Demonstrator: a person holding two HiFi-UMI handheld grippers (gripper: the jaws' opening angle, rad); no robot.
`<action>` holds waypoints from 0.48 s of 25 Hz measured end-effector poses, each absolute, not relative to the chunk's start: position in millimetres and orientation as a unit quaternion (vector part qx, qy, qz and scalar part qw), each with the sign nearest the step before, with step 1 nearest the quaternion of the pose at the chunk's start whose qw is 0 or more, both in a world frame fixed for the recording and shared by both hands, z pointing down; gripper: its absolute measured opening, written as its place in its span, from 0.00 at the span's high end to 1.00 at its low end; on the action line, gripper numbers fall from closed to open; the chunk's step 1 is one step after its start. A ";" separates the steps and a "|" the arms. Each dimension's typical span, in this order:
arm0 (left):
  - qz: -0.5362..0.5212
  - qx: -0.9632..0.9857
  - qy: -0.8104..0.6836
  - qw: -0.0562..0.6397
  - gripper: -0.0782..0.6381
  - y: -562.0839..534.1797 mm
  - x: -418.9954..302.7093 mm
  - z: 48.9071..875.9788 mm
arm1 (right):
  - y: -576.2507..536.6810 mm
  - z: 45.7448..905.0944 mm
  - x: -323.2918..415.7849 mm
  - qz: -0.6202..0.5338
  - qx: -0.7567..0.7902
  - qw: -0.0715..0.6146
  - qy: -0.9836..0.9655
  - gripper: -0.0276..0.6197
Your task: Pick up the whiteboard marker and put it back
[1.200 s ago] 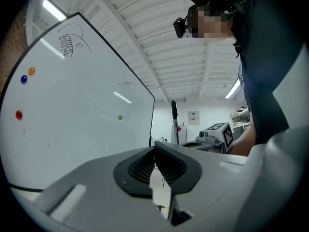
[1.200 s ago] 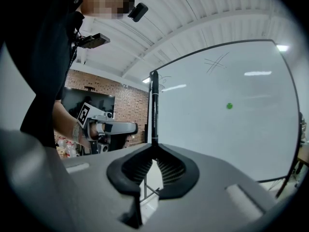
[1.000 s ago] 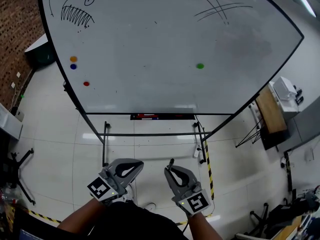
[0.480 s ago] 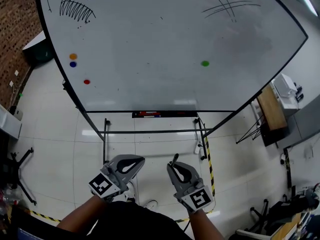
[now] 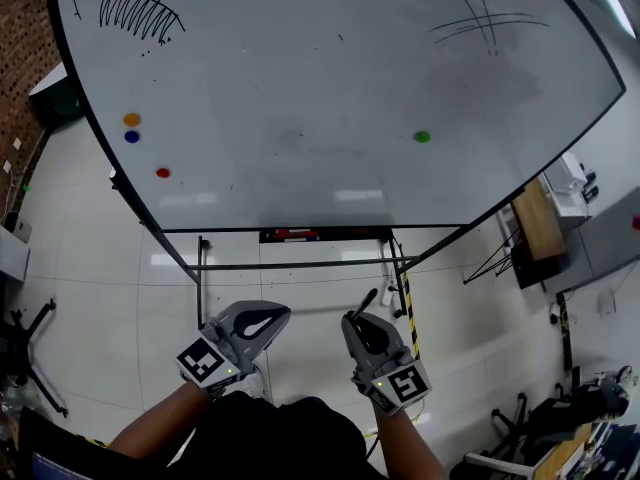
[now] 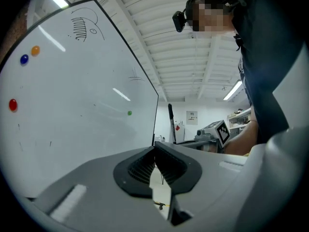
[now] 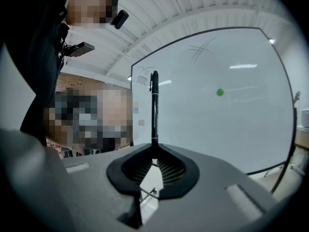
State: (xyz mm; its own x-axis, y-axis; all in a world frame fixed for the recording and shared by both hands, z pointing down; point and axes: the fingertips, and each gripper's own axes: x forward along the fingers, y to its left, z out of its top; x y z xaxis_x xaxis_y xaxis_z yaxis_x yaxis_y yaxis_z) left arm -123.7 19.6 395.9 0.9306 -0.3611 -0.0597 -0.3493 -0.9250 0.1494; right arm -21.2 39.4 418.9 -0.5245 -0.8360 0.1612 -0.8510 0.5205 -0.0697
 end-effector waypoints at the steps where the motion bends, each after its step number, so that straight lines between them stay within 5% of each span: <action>1: -0.042 0.981 -0.180 0.067 0.89 14.6 -120.9 397.5 | 33.6 421.3 -16.0 0.071 0.487 0.057 -0.869 0.92; 12: -0.024 0.976 -0.207 0.061 0.89 -54.0 -38.6 408.7 | -82.4 526.2 132.7 0.029 0.465 0.233 -0.854 0.92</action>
State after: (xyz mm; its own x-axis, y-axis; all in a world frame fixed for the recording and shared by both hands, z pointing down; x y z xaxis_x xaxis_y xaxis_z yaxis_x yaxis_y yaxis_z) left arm -38.6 -54.0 408.7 0.9129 -0.4075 -0.0225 -0.4015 -0.9067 0.1290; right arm 132.7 -82.4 526.2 -0.4599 -0.7799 0.4247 -0.8067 0.5668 0.1673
